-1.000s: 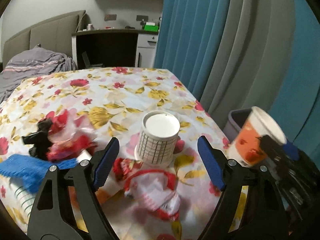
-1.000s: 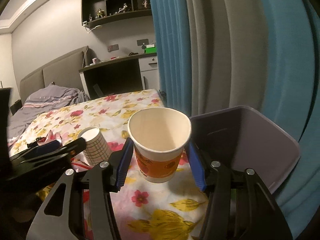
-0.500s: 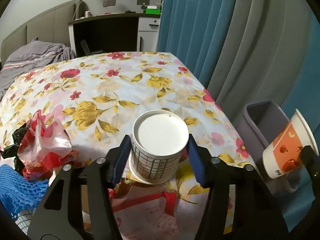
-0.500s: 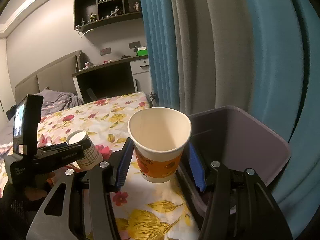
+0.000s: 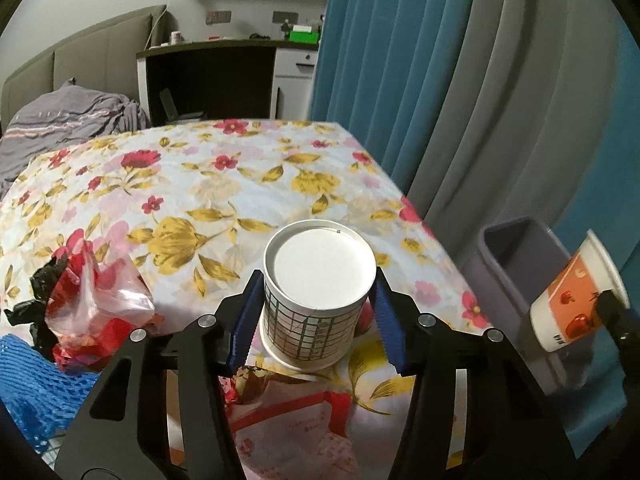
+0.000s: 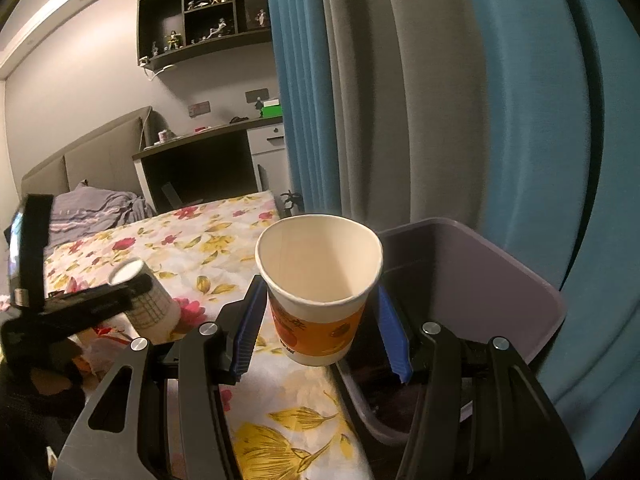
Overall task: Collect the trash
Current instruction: 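Carry both cups over the grey bin and open both tools to drop them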
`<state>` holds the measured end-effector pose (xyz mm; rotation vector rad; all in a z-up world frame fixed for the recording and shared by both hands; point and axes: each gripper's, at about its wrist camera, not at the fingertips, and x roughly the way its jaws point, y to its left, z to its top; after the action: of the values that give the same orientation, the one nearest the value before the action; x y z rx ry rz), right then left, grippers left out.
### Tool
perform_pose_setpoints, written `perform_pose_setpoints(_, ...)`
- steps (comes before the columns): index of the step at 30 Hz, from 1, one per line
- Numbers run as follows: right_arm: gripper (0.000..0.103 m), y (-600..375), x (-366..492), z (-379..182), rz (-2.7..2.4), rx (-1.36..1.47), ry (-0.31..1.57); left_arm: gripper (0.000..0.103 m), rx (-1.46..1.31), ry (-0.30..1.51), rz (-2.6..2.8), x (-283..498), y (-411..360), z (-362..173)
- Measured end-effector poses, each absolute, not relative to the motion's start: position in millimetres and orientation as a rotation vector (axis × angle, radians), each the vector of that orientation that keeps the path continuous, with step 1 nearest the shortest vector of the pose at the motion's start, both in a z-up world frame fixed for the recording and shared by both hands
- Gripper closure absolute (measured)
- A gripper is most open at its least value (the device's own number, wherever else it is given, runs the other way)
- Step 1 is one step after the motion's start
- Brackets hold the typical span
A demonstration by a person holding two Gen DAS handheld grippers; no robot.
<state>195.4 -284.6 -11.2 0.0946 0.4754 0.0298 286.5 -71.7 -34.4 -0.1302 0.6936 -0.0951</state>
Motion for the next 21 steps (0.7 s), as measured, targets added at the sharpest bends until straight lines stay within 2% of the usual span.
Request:
perform_pose_setpoints(10,0.05,-300.7,194.8,-12.0,-0.024,0.086,0.46,0.051,-0.134,0.586,-0.183,257.2,-86.5,6.6)
perform_pose_setpoints(15,0.05,-320.3,199.5,-18.0,-0.077,0.085,0.466,0.051,-0.147,0.547,-0.285,245.8,-112.0,29.6)
perform_pose_setpoints(21,0.05,-341.2,200.1,-35.9,-0.119,0.084,0.507,0.052,-0.145,0.555,-0.384,252.8,-159.1,32.7)
